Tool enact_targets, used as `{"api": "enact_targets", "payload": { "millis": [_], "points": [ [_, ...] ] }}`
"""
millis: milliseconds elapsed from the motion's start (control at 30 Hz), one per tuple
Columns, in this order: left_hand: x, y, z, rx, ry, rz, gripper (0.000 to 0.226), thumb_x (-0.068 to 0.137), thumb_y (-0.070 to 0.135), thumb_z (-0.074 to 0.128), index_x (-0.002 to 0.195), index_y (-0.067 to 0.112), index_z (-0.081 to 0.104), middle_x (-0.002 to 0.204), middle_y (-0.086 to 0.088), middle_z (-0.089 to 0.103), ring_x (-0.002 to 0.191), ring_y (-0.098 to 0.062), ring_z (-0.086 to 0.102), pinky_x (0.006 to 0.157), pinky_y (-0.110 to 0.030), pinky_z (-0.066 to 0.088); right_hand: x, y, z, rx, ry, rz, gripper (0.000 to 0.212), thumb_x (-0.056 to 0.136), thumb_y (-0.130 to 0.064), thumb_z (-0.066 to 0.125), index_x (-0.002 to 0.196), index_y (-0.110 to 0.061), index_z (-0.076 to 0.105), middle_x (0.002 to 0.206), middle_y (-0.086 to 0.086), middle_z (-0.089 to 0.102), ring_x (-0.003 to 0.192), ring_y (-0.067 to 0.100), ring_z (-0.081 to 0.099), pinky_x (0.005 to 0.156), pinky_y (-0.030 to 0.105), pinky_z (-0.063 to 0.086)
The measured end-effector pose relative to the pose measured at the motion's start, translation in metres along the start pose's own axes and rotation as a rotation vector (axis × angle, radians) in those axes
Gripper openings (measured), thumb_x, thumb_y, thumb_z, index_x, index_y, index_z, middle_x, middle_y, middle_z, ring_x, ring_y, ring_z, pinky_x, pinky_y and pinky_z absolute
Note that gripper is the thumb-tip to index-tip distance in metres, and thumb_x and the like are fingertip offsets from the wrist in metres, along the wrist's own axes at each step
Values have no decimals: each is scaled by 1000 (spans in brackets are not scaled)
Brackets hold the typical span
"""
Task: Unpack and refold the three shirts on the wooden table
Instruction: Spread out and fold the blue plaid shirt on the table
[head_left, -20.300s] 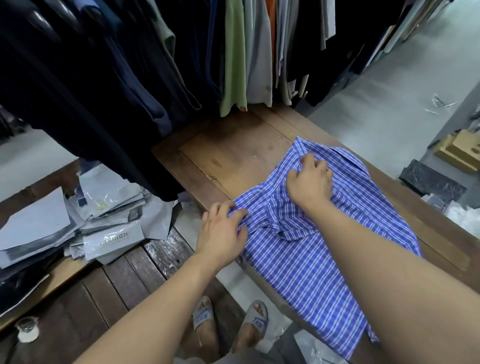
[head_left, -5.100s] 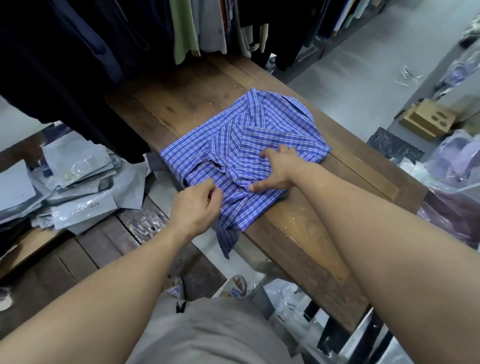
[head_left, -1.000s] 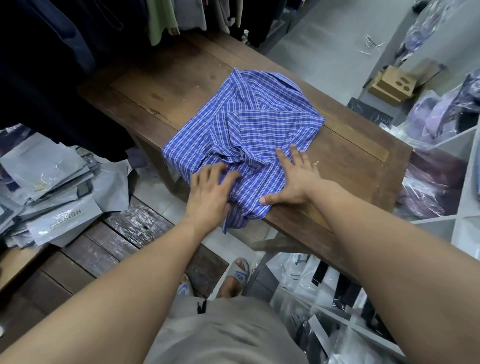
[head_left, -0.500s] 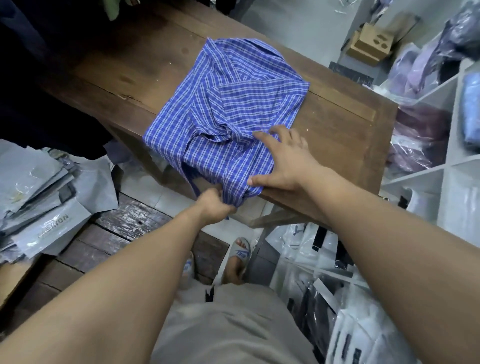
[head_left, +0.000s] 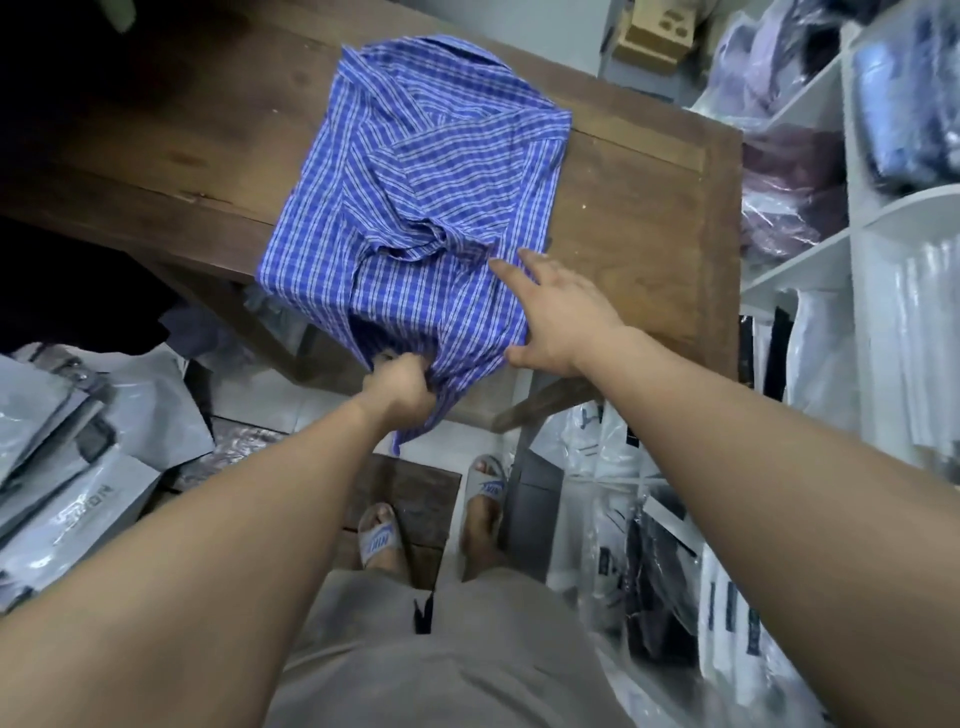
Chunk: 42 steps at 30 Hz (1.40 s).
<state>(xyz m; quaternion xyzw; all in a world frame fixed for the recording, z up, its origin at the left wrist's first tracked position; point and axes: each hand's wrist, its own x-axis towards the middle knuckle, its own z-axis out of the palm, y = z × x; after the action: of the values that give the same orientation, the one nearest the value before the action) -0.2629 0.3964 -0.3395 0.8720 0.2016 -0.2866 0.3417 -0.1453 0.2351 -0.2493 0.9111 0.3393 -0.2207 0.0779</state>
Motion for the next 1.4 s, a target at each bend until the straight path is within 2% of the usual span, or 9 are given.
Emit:
{"api": "enact_targets", "payload": {
  "millis": [333,467,533,667,767,933,1067,1200,1400],
  "points": [
    [-5,33,5,-659,-45,-57,10,88,7,64,90,14,57,87,0,61,82,-15,59,69,-28,47,-24,-3,12,21,184,49,87,83,-46,73,155,-29,26,153,13,31,139,33,32,112,47,35],
    [-1,40,6,-651,-41,45,16,87,1,60,91,17,58,88,2,59,83,-14,56,74,-29,46,-43,-6,20,24,477,-167,24,85,-32,69,94,-14,56,91,7,59,81,29,59,61,37,45],
    [2,40,7,-591,-39,58,14,89,-1,57,87,13,57,82,0,57,77,-14,53,66,-26,43,-50,-11,28,-87,252,-257,19,92,-30,58,81,-18,49,76,4,58,68,29,59,57,34,42],
    [9,34,10,-518,-22,0,13,91,1,52,103,3,58,88,-10,60,88,-28,58,79,-34,47,-50,-19,55,54,-237,2,35,97,-40,52,117,-13,59,106,11,66,106,33,62,78,36,49],
    [10,32,9,-496,-1,-27,16,93,3,52,107,4,57,88,-8,59,81,-26,58,69,-31,46,-41,-20,66,352,-273,208,61,101,-43,50,152,-12,37,142,15,56,130,34,51,101,39,46],
    [8,26,11,-556,-18,-66,21,95,6,57,115,5,62,104,-10,64,95,-25,59,85,-35,46,-23,-26,77,851,-217,397,64,104,-35,50,158,-12,24,160,12,33,144,32,37,108,31,35],
    [7,23,13,-623,-46,-76,7,94,8,60,99,6,64,101,-11,66,87,-19,61,81,-36,51,-14,-39,97,1246,-112,506,63,102,-26,55,157,-12,28,158,8,36,134,29,46,92,32,44],
    [9,19,15,-663,-6,-73,4,90,10,66,93,11,65,104,-9,71,93,-21,67,88,-40,57,-9,-47,114,1422,14,561,57,93,-15,66,146,-11,46,129,6,58,91,15,60,62,19,46],
    [20,13,23,-518,83,-79,26,73,36,66,95,21,68,96,-6,73,96,-29,68,96,-53,53,-8,-47,123,1440,54,520,35,91,-12,70,123,-16,54,108,-2,63,97,13,61,68,21,45]
  ]
}}
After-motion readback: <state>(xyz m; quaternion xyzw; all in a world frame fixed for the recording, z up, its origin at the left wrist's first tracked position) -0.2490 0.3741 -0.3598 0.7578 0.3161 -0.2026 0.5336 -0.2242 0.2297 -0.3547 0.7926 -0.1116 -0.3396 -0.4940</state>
